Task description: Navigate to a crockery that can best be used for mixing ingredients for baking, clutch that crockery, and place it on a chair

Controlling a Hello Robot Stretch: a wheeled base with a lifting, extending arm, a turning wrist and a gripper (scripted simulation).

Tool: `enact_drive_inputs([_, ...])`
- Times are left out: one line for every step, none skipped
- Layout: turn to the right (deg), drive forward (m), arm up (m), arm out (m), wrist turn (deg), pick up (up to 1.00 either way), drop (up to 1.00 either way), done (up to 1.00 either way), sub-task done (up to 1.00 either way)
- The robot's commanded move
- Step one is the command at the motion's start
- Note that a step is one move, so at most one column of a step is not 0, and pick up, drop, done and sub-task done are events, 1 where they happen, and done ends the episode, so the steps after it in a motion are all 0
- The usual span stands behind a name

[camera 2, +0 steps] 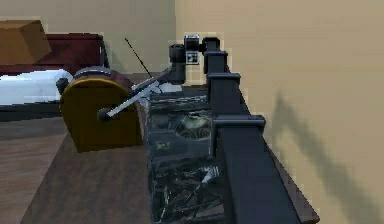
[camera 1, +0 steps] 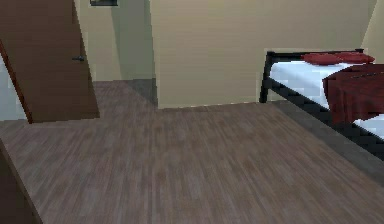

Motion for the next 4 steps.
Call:
enact_drive_inputs([0.0,0.00,0.00,0.00,45.0,0.00,0.00,0.00,0.00])
enact_drive_inputs([0.0,0.00,0.00,0.00,6.0,0.00,0.00,0.00,0.00])
enact_drive_inputs([0.0,0.00,-0.04,0.00,0.0,0.00,0.00,0.00,0.00])
enact_drive_inputs([0.0,0.00,0.00,0.00,0.0,1.00,0.00,0.00,0.00])
